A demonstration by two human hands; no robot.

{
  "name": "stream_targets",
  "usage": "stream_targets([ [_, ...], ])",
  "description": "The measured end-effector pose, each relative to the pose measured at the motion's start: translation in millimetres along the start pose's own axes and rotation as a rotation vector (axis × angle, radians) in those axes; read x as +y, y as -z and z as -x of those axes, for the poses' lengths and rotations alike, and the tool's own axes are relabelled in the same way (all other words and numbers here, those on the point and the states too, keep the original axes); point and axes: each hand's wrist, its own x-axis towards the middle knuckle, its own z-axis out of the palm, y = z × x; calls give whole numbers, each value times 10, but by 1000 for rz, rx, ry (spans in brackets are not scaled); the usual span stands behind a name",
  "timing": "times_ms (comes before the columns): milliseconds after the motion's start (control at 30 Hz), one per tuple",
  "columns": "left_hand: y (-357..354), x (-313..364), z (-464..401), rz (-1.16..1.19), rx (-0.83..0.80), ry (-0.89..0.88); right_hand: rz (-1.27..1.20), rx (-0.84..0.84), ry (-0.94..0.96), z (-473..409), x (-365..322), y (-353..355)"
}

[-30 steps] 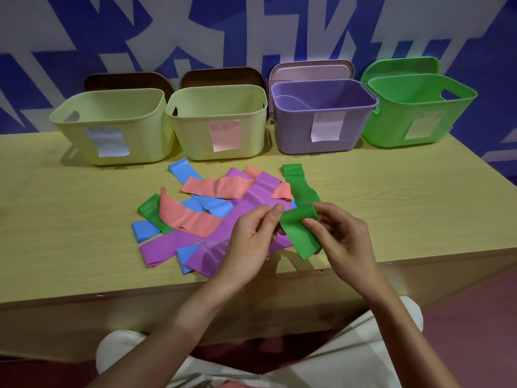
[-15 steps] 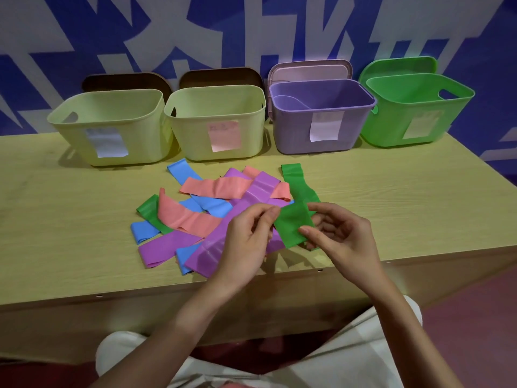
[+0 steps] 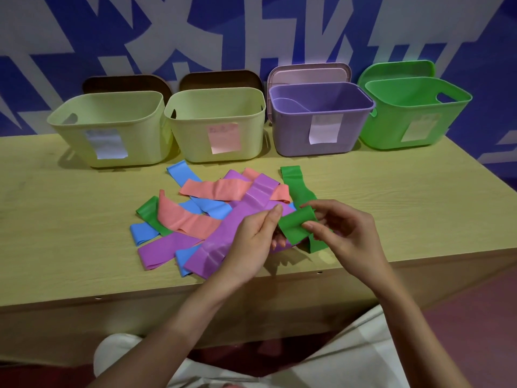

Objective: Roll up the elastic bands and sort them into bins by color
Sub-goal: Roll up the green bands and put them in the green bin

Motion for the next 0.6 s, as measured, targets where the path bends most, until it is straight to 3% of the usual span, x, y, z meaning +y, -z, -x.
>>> stream_targets([
  [367, 37, -43, 22, -221, 37, -224, -127, 70, -118, -12, 56, 12],
  [600, 47, -74, 2, -250, 83, -201, -138, 16, -163, -6, 60, 42],
])
